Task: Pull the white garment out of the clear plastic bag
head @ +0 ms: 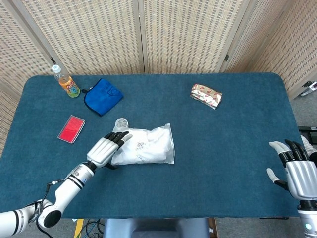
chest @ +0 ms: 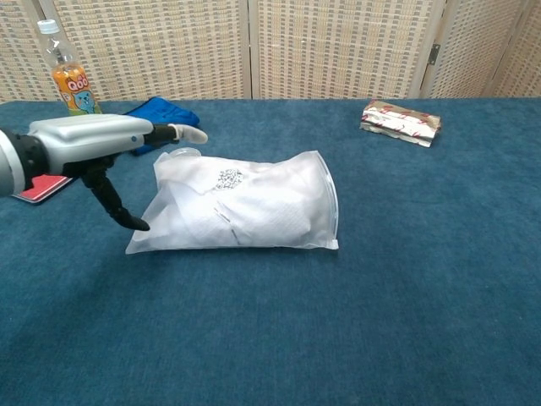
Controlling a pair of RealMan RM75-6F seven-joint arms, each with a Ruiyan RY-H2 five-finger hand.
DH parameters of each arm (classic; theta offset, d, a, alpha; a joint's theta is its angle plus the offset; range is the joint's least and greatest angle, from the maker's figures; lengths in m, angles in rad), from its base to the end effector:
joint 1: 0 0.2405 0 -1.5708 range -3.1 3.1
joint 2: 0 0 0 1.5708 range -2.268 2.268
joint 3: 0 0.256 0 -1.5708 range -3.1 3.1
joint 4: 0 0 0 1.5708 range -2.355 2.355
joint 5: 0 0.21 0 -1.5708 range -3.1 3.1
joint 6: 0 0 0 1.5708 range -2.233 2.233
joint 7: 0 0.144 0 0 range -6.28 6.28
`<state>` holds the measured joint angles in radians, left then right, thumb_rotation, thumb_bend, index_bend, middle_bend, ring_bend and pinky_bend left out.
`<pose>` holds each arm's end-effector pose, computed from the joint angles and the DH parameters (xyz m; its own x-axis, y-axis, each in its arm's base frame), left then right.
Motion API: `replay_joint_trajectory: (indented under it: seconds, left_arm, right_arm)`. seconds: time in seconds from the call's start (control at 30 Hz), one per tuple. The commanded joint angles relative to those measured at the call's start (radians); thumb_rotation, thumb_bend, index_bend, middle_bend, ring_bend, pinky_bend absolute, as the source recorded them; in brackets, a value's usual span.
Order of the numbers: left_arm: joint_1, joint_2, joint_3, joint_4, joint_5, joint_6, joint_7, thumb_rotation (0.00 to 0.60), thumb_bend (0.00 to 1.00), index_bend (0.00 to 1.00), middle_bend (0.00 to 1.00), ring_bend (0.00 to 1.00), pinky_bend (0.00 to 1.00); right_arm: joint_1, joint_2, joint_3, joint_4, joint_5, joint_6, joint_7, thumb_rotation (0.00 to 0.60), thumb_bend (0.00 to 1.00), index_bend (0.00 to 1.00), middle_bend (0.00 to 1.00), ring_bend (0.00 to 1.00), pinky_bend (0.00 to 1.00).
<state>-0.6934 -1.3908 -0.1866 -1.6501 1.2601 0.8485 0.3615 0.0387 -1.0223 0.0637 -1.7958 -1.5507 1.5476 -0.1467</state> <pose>-0.1382 0.3203 0.0100 0.5367 0.2728 0.7984 0.7798 -0.5217 -0.3459 -0.2777 -0.1678 0.1808 0.4505 0.0551 0.8911 -0.8916 -0.0230 0.4522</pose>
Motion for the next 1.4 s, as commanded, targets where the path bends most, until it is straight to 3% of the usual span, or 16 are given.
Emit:
replay_joint_trajectory:
  seconds: [0.03,0.83,1.0,1.13,1.27,1.4]
  left_arm:
    - [-0.036,-0.034,-0.006,0.014,-0.054,-0.021,0.040,0.600,0.12,0.00,0.02,0.09,0.11]
    - [-0.203,-0.182,0.006,0.071,-0.463,0.037,0.292,0.600,0.12,0.02,0.03,0.11,0.13]
    - [-0.200,-0.207,0.021,0.099,-0.447,0.063,0.267,0.600,0.12,0.22,0.16,0.21,0.21]
    - [-0.178,-0.232,0.034,0.141,-0.376,0.082,0.196,0.600,0.13,0.37,0.33,0.36,0.40]
    - [-0.149,-0.239,0.057,0.196,-0.251,0.094,0.085,0.600,0.14,0.44,0.44,0.45,0.48]
    - [-0.125,-0.224,0.086,0.241,-0.110,0.101,-0.049,0.600,0.17,0.48,0.48,0.49,0.53]
  right_arm:
    - [-0.001,0.001,0.000,0.000,0.001,0.000,0.000,0.600,0.26,0.20,0.23,0.11,0.15]
    - [-0.015,0.016,-0.004,0.005,0.013,0.006,0.028,0.600,0.26,0.20,0.23,0.11,0.15]
    - [-0.018,0.026,-0.005,0.000,0.016,0.006,0.022,0.600,0.26,0.20,0.23,0.11,0.14]
    - [-0.020,0.029,-0.007,-0.007,0.018,0.004,0.015,0.600,0.26,0.20,0.23,0.11,0.14]
    - [-0.018,0.032,-0.010,-0.014,0.013,-0.001,0.004,0.600,0.26,0.20,0.23,0.11,0.15]
    - [-0.013,0.037,-0.012,-0.021,-0.003,-0.005,-0.006,0.600,0.26,0.20,0.23,0.11,0.15]
